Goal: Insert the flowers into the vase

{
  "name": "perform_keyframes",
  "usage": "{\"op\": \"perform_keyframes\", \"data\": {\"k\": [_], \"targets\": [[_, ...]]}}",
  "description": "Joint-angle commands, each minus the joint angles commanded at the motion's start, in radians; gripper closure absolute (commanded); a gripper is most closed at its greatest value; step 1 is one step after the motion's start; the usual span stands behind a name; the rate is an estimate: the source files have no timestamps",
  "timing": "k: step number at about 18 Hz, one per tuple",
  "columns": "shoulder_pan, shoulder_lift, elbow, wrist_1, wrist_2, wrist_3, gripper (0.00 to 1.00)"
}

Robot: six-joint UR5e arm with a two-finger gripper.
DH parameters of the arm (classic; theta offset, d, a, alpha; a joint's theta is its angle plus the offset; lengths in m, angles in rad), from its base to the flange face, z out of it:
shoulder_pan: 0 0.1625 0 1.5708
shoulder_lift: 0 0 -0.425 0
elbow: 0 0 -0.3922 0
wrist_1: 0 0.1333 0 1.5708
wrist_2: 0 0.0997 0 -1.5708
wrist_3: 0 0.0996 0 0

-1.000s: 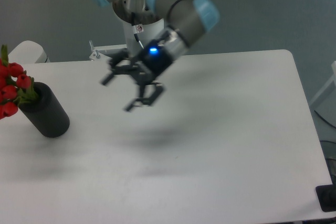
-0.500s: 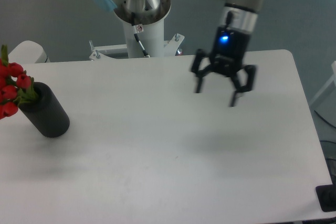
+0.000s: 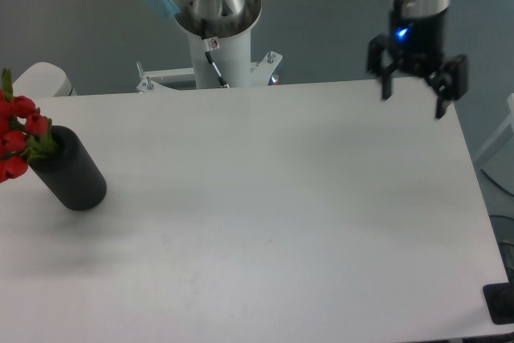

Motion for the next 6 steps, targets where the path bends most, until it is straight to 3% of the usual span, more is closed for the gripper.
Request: {"op": "perform_keyframes", "data": {"k": [3,6], "targets": [[0.003,-0.035,0.077,-0.026,0.034,0.0,0.0],[0.011,-0.041,0.091,-0.031,0.06,0.0,0.0]]}}
